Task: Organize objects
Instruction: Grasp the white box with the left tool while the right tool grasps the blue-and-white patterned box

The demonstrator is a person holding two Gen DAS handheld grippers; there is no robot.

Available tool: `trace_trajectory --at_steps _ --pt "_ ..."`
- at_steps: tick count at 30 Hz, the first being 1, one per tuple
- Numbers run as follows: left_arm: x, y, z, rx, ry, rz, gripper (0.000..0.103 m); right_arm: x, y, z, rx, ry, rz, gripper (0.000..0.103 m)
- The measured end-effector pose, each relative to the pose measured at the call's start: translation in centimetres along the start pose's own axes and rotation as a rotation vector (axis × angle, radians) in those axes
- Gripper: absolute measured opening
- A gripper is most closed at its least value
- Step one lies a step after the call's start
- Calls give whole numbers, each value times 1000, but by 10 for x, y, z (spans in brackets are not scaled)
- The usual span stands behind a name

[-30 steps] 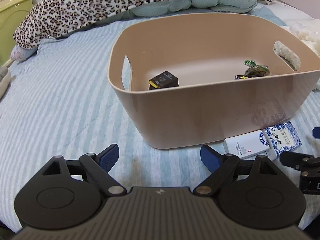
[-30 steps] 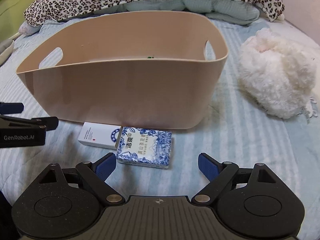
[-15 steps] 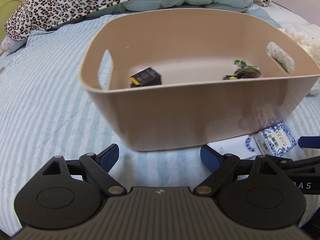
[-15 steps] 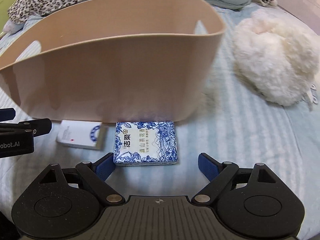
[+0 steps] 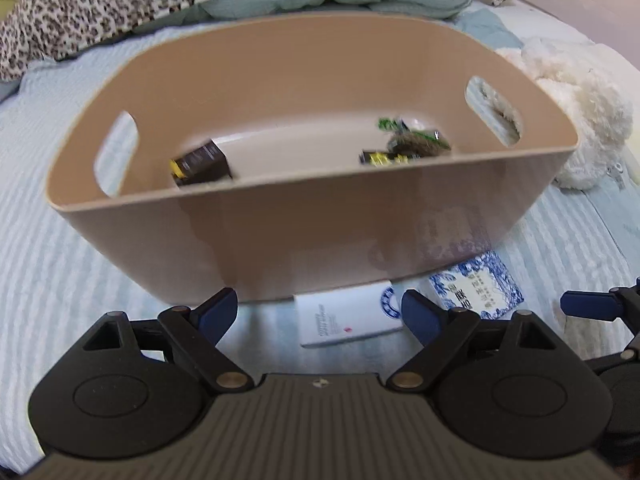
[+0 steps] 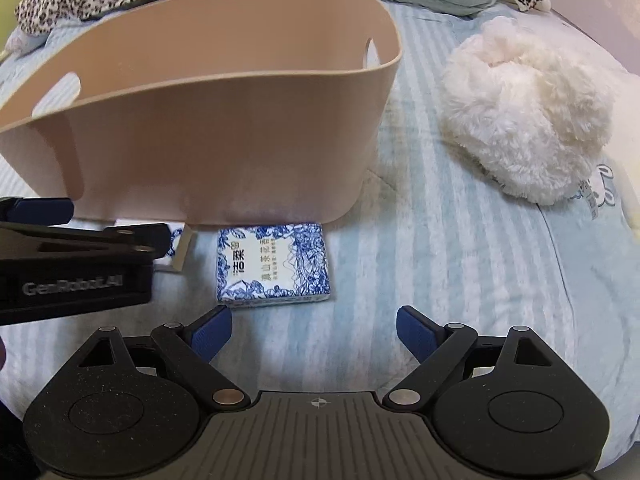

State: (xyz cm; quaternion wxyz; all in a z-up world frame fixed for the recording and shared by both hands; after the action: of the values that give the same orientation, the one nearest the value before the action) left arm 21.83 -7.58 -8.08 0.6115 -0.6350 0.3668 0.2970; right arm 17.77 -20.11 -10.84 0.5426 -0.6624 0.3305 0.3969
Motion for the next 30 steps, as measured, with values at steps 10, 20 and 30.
trace_trajectory --at_steps 10,20,30 --pt "24 14 24 -70 -84 45 91 13 2 -1 -42 37 16 91" --pt "22 17 72 -120 -64 65 90 21 -5 3 30 -87 -18 96" --pt "19 18 78 -108 -16 60 86 20 -8 0 90 -165 -44 102"
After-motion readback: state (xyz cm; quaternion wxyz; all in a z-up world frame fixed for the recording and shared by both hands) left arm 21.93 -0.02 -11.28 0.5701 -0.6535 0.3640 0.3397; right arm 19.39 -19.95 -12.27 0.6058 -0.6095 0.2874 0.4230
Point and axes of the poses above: each gripper's, at about its wrist camera, not at the fingertips, and x roughly the way its jaws point, z to its left, y to its underside, the point moved 8 cm from there along x, roughly the way its jaws point, and after that the axes turned 7 degrees about -x, right-handed, at the moved point
